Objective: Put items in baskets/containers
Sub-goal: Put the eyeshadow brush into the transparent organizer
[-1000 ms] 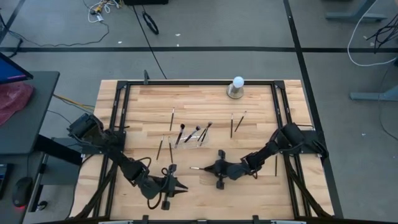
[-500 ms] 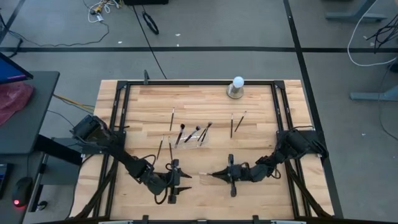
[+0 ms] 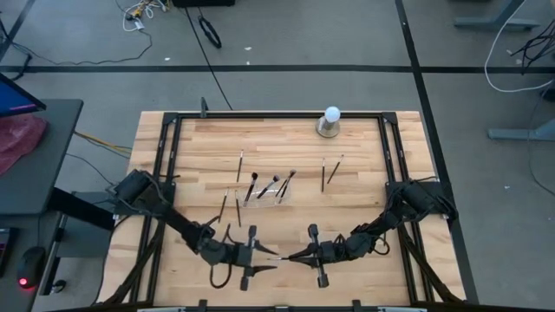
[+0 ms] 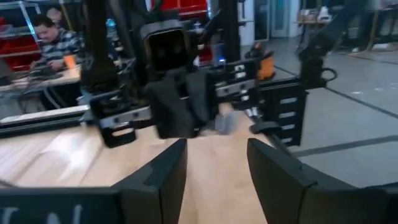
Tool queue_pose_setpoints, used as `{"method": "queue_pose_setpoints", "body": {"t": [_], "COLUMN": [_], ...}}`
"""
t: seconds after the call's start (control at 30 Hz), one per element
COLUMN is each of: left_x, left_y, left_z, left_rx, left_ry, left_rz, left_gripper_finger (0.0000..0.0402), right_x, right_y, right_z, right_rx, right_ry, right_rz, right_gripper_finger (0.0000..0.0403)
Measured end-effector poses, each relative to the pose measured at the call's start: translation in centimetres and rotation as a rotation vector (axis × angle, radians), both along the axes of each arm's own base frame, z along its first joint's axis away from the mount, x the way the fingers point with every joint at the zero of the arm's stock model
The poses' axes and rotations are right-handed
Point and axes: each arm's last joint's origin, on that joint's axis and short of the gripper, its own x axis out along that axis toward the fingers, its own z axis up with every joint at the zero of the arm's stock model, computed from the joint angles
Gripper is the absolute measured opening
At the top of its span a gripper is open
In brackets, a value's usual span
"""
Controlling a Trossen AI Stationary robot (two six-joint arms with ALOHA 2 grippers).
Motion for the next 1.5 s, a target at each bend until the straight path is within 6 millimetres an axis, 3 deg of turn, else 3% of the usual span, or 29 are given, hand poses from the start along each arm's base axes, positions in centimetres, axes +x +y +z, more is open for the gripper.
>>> {"method": "queue_pose_setpoints", "body": {"t": [0.33,0.57,0.77,0.97,1.13,1.3,1.5], "left_x": [0.0,0.1,-0.1,-1.3,-1.4,-0.1,1.8], "left_y": [0.0,0.2,0.2,1.0,3.4,6.5,11.0], "left_z": [0.8,0.8,1.2,4.9,9.8,14.9,16.9], "left_rx": [-0.031,-0.026,-0.018,-0.001,0.035,0.096,0.164], "left_ry": [-0.068,-0.067,-0.047,0.153,0.447,0.685,0.805], "left_rz": [0.000,0.012,0.049,0.117,0.254,0.317,0.343], "left_gripper_finger": [0.0109,0.0020,0.0015,0.0014,0.0014,0.0014,0.0020], "right_x": [0.0,0.0,-0.3,-3.2,-5.1,-5.3,-5.2], "right_y": [0.0,0.0,-0.3,-1.4,-2.4,-2.7,-2.5], "right_z": [0.0,0.0,0.1,1.1,2.3,2.4,2.1], "right_rx": [0.001,0.003,0.004,0.026,0.087,0.099,0.091], "right_ry": [0.000,0.000,0.015,0.116,0.157,0.168,0.200], "right_rz": [0.000,-0.005,-0.025,-0.169,-0.191,-0.190,-0.190], "right_gripper_finger": [0.0007,0.0007,0.0020,0.0066,0.0091,0.0097,0.0093]}}
